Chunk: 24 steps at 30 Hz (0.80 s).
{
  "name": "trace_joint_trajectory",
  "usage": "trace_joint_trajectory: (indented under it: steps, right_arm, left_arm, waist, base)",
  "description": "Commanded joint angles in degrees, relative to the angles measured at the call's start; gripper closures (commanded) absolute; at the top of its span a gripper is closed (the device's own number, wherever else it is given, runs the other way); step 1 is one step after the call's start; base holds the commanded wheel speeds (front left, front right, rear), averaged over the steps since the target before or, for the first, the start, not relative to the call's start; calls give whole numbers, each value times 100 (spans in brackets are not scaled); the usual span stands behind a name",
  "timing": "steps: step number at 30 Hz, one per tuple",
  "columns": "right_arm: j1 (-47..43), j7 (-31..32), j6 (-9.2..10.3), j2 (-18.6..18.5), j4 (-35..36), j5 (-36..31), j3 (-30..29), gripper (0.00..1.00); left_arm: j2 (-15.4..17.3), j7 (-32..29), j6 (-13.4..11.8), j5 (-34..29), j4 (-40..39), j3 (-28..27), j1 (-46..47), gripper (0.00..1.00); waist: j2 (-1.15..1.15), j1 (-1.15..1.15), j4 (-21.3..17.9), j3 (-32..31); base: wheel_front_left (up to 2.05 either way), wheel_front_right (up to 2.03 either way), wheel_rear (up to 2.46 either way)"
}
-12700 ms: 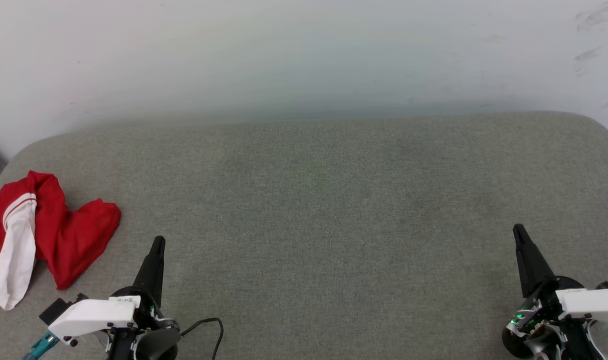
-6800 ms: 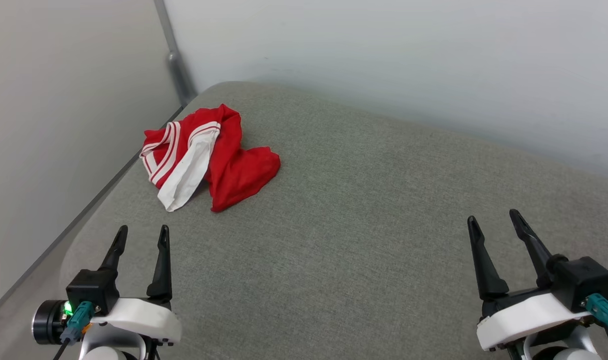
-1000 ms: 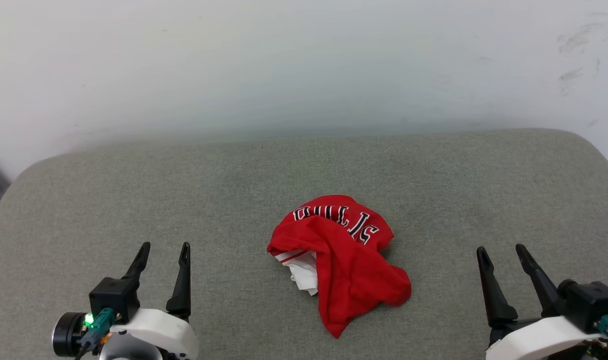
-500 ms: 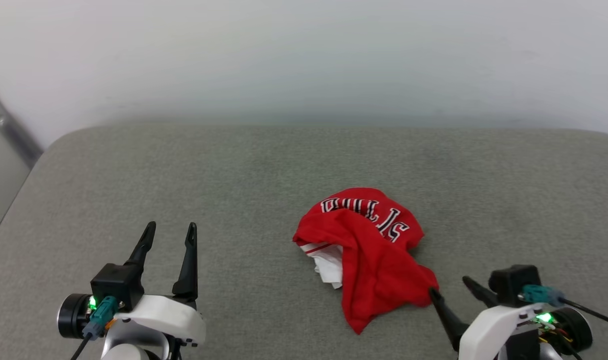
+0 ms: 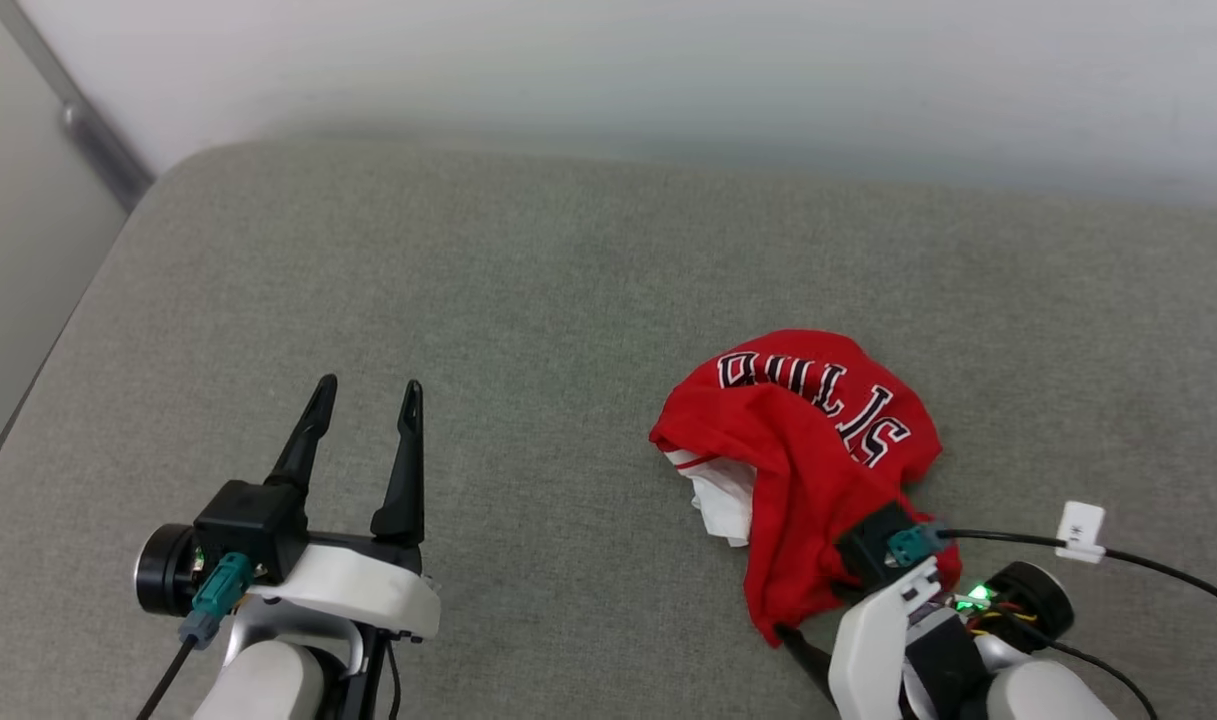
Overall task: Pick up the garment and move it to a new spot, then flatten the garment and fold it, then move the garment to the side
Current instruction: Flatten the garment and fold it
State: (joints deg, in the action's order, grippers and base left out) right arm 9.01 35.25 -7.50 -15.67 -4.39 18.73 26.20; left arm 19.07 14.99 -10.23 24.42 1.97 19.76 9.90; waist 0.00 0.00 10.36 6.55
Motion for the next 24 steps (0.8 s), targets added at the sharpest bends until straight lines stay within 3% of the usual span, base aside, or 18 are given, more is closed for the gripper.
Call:
trace_joint_trajectory:
  steps: [1,11,12,14,15,24]
  right_arm:
    - [152,-44,2,-45,-157,36,114,0]
    - [596,-68,2,-70,-1400,518,937,0]
    - [614,-20,2,-80,-1483,567,1010,16]
    - [663,46,2,-97,-1612,660,1155,92]
    - [684,30,1,-103,-1653,708,1210,100]
    - [1288,-462,2,-193,-1230,809,1187,100]
  left_arm:
    - [-38,27,38,-29,-2,-6,56,0]
    - [-222,21,210,-224,101,-139,222,0]
    - [-240,21,219,-228,118,-154,220,0]
    - [-256,21,258,-287,154,-170,229,0]
    - [-256,21,267,-307,176,-171,235,0]
    - [-376,22,364,-385,279,-301,111,0]
  waist:
    - [0,0,65,158]
    - [0,0,21,437]
    - [0,0,12,440]
    - [0,0,-9,434]
    - [0,0,-19,429]
    - [0,0,-160,233]
  base:
    - [0,0,0]
    - [0,0,0]
    - [0,0,0]
    - [0,0,0]
    - [0,0,0]
    - [0,0,0]
